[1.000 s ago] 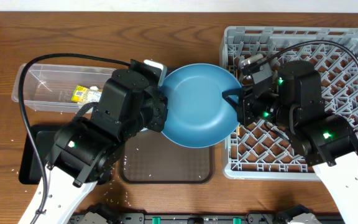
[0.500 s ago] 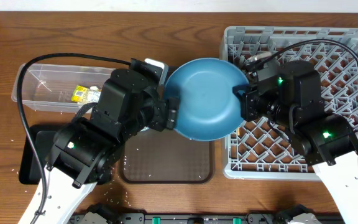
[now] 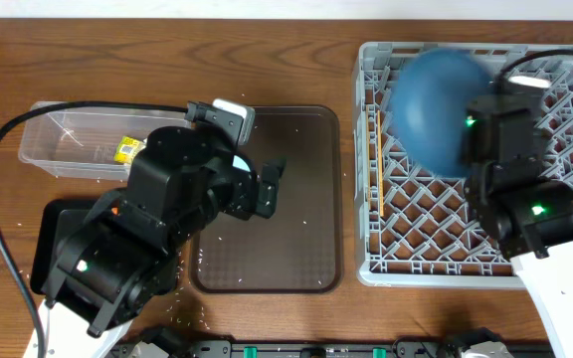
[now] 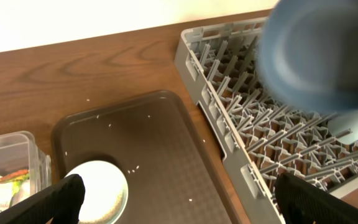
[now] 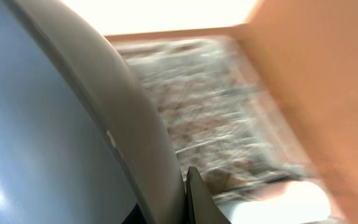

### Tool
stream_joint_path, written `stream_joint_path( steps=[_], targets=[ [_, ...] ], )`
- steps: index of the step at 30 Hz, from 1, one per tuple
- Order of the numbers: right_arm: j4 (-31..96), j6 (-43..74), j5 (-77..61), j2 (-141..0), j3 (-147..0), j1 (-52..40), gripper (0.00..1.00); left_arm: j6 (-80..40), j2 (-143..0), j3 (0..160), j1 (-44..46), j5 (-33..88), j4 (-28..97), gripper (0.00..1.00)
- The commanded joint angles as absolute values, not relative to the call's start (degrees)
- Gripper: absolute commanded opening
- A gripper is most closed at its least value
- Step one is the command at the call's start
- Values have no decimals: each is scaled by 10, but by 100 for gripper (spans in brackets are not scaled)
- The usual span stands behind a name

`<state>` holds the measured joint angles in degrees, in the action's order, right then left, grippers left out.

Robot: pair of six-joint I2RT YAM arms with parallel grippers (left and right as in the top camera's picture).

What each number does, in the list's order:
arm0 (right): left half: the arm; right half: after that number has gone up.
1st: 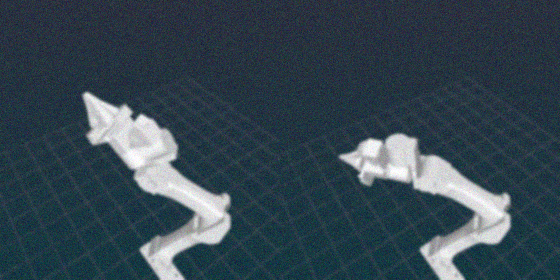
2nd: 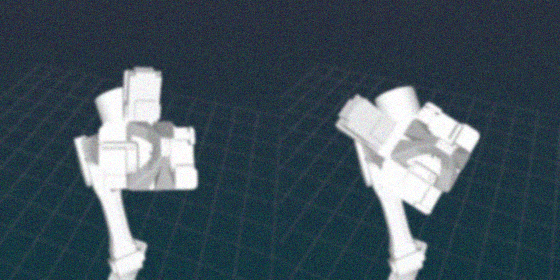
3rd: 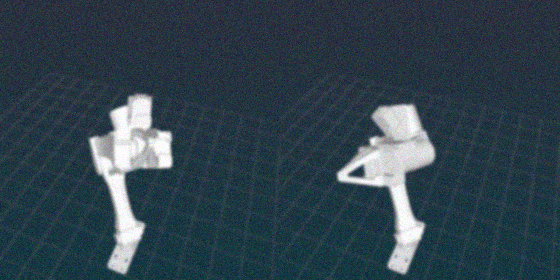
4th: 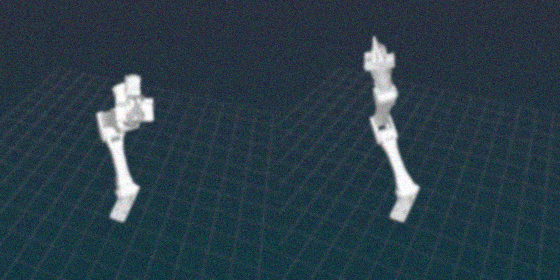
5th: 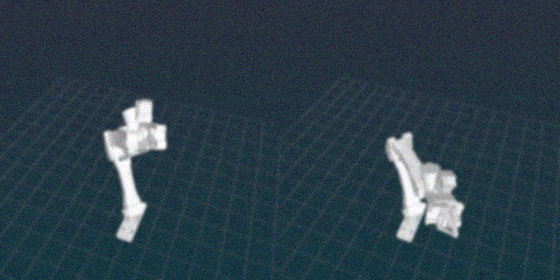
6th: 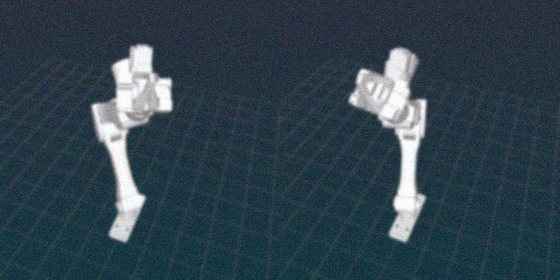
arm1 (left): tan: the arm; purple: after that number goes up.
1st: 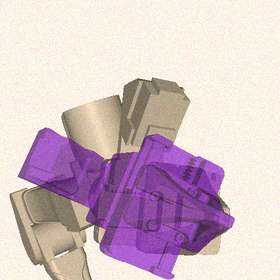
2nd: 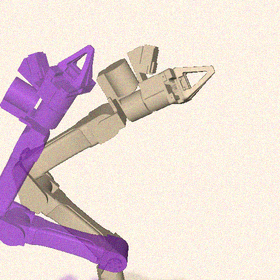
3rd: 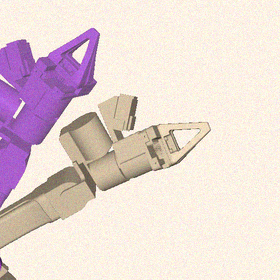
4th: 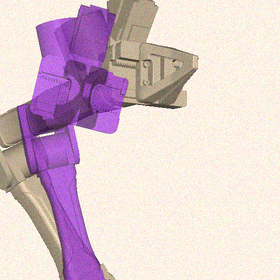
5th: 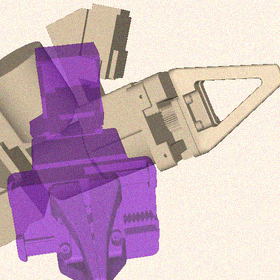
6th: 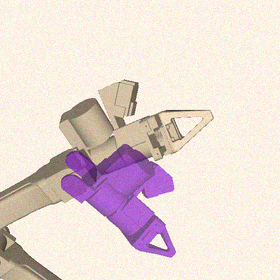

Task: Sort waste into correct bins and load items into the dishwasher rack
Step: 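Carry the blue plate with right gripper into the dish rack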

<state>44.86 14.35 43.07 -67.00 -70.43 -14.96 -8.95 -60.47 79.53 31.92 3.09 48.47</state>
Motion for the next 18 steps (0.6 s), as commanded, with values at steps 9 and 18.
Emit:
stream_joint_path(
  steps=[9,18],
  targets=[
    [331,82,765,-697,-709,-63,1,-86,-602,803,319,34,512,98],
    [223,-63,765,-810,-709,17,1,-86,-602,803,319,34,522,98]
  ],
)
